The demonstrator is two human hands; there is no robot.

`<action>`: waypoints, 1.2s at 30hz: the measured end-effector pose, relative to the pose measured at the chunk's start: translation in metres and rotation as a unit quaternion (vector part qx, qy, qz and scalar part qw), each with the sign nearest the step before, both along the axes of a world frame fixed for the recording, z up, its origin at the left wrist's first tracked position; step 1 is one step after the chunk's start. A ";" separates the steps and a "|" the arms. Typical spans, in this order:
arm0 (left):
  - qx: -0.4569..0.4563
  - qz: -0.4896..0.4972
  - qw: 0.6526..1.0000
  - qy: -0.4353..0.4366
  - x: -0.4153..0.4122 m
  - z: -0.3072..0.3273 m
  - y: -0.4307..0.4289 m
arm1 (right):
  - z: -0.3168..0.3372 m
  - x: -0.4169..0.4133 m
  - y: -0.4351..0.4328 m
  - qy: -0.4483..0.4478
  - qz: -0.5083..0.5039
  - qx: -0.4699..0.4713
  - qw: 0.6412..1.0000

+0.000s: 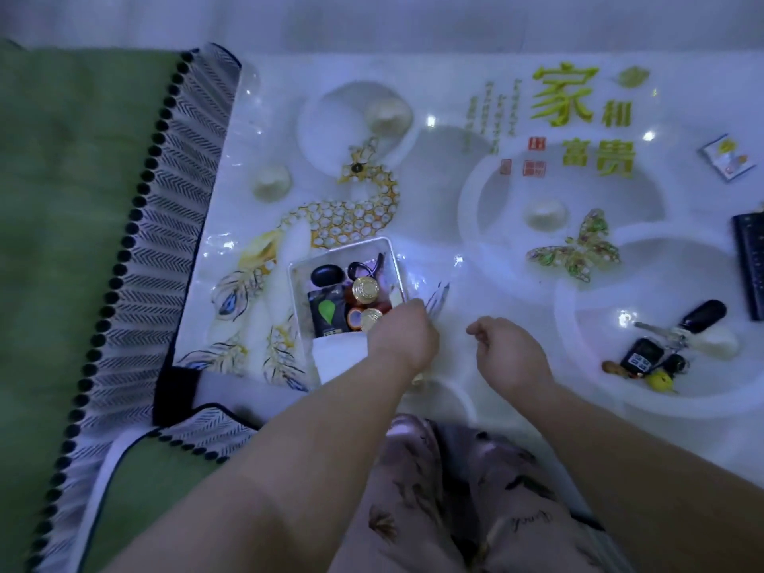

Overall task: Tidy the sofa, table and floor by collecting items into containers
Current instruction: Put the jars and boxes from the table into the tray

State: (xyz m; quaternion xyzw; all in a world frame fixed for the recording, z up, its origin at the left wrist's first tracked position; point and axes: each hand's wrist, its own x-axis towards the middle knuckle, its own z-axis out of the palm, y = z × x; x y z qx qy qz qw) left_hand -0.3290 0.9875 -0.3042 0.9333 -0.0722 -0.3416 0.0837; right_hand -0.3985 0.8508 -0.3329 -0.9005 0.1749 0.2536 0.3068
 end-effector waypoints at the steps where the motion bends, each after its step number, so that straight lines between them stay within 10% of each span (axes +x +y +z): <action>1: -0.004 0.029 1.000 0.004 0.003 0.003 0.013 | 0.005 0.004 0.009 0.000 0.009 0.001 1.000; 15: -0.008 0.279 0.960 0.025 0.046 0.002 0.152 | 0.029 0.038 0.106 -0.002 0.022 -0.040 0.999; 36: 0.086 0.105 0.979 0.155 0.046 -0.001 0.142 | 0.003 0.029 0.096 0.135 -0.136 0.042 0.981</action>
